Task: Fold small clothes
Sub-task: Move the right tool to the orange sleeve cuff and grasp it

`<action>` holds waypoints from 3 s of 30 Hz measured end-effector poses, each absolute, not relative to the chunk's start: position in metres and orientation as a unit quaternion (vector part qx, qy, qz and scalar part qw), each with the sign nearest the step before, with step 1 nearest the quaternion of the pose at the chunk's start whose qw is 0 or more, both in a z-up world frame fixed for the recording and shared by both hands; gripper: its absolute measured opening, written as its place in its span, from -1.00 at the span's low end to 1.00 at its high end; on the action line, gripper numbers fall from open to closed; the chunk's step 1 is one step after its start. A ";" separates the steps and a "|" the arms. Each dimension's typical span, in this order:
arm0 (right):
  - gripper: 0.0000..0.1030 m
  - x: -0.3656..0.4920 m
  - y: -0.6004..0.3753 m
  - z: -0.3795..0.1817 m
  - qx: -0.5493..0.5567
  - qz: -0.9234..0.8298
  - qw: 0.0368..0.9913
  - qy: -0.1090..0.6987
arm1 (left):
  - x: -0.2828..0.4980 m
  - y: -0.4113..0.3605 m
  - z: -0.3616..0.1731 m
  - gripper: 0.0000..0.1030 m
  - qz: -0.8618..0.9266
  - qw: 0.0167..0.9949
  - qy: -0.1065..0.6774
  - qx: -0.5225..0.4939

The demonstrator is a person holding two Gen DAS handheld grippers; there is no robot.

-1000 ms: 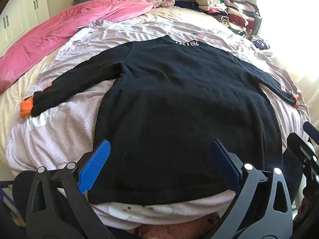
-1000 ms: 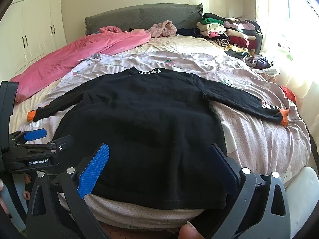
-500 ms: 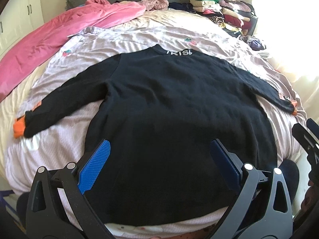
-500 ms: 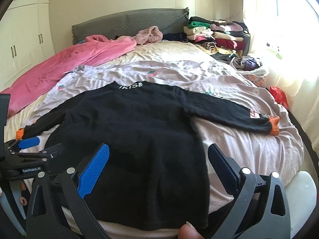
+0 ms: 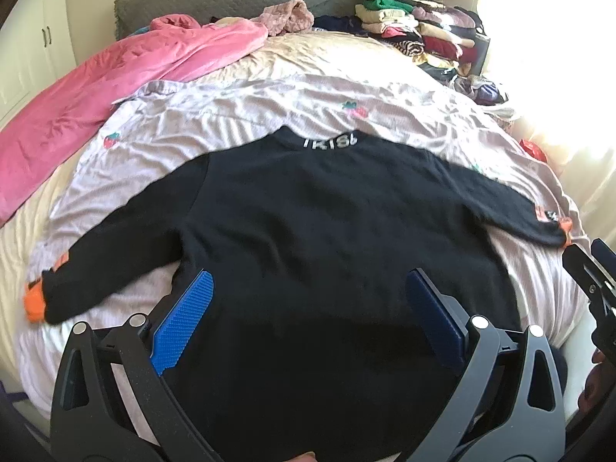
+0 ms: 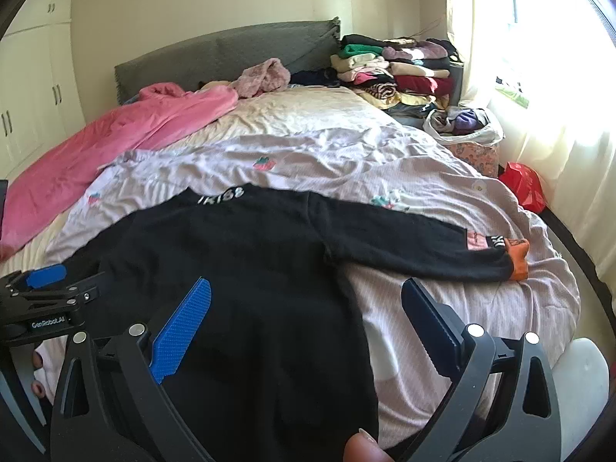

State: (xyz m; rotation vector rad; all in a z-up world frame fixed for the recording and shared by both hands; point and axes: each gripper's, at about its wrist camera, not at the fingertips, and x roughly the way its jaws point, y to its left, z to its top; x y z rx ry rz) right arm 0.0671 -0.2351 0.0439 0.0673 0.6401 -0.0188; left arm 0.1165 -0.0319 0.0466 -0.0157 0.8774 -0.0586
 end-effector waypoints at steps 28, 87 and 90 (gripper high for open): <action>0.92 0.177 -0.310 0.102 0.113 -0.057 0.953 0.275 | 0.224 -0.052 0.085 0.82 -0.019 0.915 0.401 -0.019; -0.23 0.198 -0.528 -0.089 0.202 -0.330 0.842 0.376 | 0.262 -0.127 -0.073 0.82 -0.072 0.885 0.458 0.038; -0.45 0.196 -0.521 -0.082 0.187 -0.317 0.852 0.371 | 0.259 -0.126 -0.069 0.82 -0.077 0.886 0.456 0.032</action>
